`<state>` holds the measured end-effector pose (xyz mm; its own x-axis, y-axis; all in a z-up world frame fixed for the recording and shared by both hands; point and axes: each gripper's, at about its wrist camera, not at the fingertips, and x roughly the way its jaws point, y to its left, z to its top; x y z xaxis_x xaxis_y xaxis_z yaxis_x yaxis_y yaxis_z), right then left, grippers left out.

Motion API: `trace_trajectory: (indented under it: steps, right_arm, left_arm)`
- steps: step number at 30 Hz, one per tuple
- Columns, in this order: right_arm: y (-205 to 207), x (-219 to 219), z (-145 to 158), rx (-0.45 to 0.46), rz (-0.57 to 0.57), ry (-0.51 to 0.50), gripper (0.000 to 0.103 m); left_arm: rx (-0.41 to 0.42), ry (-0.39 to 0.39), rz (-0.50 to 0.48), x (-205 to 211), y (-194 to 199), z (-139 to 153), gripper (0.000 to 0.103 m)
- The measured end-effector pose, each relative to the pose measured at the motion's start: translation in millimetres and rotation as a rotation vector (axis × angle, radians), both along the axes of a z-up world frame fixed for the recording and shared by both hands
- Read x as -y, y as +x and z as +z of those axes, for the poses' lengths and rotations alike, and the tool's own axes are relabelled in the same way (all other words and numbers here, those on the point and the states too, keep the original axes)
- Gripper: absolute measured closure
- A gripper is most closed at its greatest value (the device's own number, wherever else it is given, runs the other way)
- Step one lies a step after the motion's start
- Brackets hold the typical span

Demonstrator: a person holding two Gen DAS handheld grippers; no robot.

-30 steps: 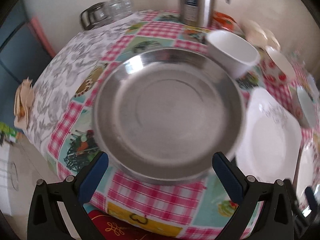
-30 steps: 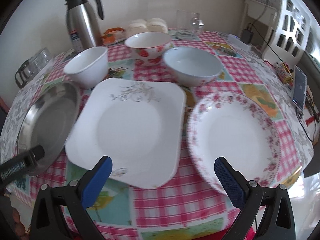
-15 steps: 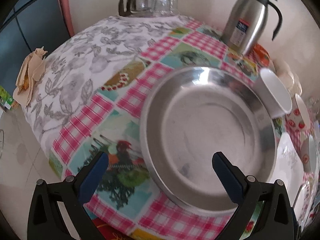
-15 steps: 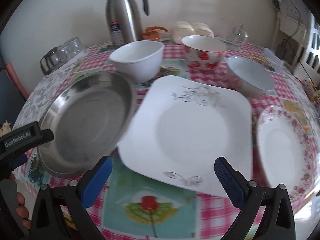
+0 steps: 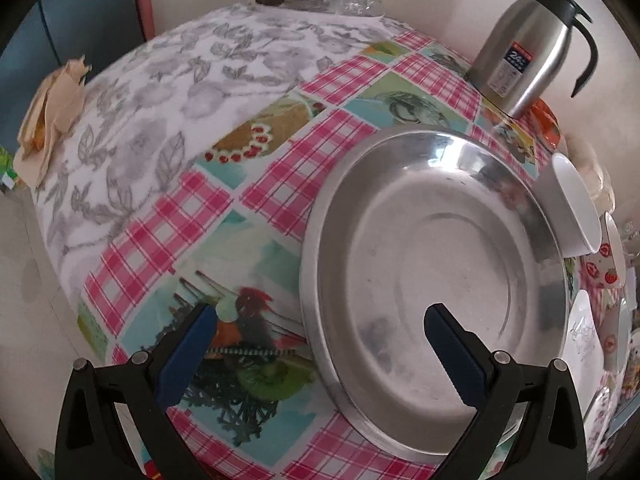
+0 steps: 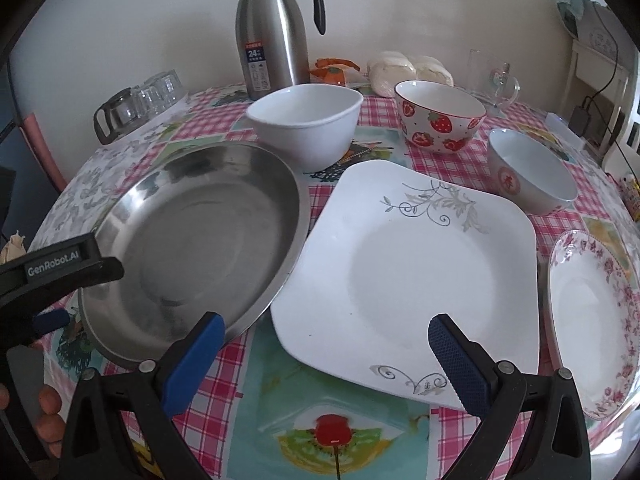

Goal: Organize plates and bowls
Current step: 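Move the left tool to the rim of the stainless steel basin, then close the left gripper on the basin rim and lift it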

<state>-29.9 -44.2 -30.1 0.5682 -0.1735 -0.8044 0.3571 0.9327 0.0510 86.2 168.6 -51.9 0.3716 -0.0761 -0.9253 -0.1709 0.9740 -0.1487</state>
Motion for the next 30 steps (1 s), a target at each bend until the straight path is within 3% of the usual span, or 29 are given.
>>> trace_trajectory:
  steps: [1, 3, 4, 6, 9, 12, 20, 30]
  right_arm:
    - [-1.4, 0.4, 1.0, 0.004, -0.001, 0.001, 0.0]
    - [-1.7, 0.5, 1.7, 0.008, -0.002, -0.007, 0.0]
    - [-1.4, 0.1, 1.8, 0.009, -0.002, -0.012, 0.0]
    - [-1.0, -1.2, 2.6, 0.015, 0.001, -0.022, 0.0]
    - [-0.8, -3.7, 4.1, 0.026, 0.013, -0.035, 0.0]
    - [-0.5, -4.9, 5.2, 0.033, 0.021, -0.043, 0.0]
    - [1.5, -5.4, 6.7, 0.046, 0.031, -0.047, 0.001]
    - [16.1, -18.7, 2.9, 0.057, 0.116, -0.025, 0.026]
  left_arm:
    - [-0.017, -0.021, 0.008, -2.5, -0.6, -3.4, 0.004]
    - [-0.038, -0.023, 0.013, -3.3, -1.6, -6.4, 0.024]
    - [-0.031, -0.007, 0.012, -2.6, -3.5, -4.4, 0.028]
    - [-0.023, -0.035, 0.008, -4.1, -2.8, -3.0, 0.05]
    - [-0.023, -0.063, 0.008, -7.5, -6.3, -1.6, 0.07]
    - [-0.029, -0.102, 0.012, -10.3, -8.8, -2.2, 0.083]
    - [-0.05, -0.105, 0.036, -19.2, -24.5, 1.6, 0.087]
    - [-0.046, -0.118, 0.153, -47.0, -28.0, 1.6, 0.087]
